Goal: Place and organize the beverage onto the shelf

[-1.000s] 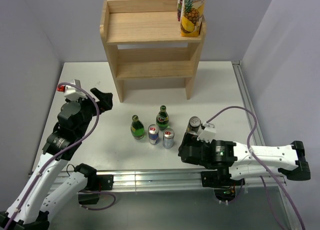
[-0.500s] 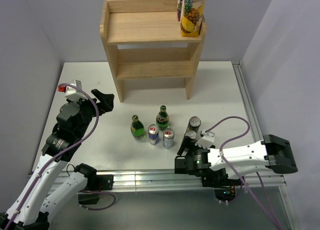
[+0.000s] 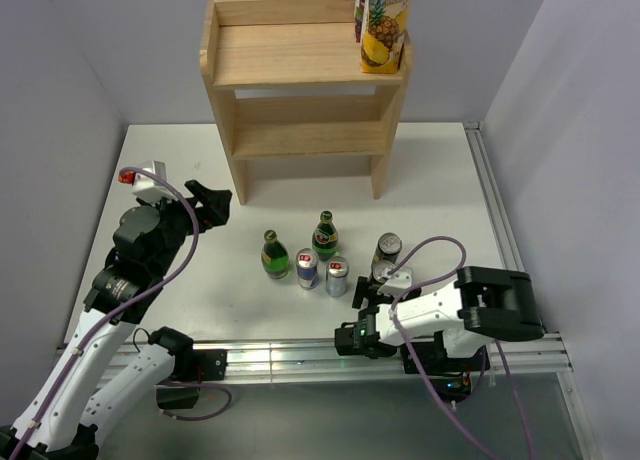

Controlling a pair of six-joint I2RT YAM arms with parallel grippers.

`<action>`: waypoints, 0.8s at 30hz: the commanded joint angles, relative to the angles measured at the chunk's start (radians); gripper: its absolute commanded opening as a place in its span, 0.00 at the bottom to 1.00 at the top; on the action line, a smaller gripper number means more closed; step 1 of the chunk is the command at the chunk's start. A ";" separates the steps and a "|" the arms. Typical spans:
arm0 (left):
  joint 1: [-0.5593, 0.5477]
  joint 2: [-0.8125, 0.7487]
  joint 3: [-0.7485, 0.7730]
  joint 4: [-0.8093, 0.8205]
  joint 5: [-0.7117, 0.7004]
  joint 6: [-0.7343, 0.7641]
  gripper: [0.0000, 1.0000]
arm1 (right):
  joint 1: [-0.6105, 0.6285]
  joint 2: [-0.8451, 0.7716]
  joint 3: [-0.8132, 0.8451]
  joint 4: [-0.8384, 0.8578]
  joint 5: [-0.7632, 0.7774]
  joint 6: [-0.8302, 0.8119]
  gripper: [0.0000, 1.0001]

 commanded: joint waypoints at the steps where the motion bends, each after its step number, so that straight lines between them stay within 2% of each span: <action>1: -0.004 0.001 -0.002 0.047 0.028 0.025 0.97 | 0.004 0.066 0.022 -0.092 0.126 0.324 1.00; 4: -0.004 0.008 -0.001 0.047 0.031 0.025 0.97 | 0.000 0.132 0.051 -0.152 0.161 0.407 1.00; 8: -0.004 0.011 -0.002 0.047 0.032 0.026 0.97 | -0.020 0.163 0.059 -0.152 0.195 0.394 0.99; 11: -0.004 0.014 -0.002 0.045 0.031 0.026 0.97 | -0.042 0.154 0.056 -0.113 0.212 0.354 0.94; 20: -0.004 0.021 -0.002 0.047 0.034 0.026 0.97 | -0.100 0.141 0.019 0.142 0.227 0.106 0.75; 24: -0.004 0.022 -0.002 0.041 0.034 0.026 0.97 | -0.138 0.131 -0.002 0.330 0.217 -0.054 0.66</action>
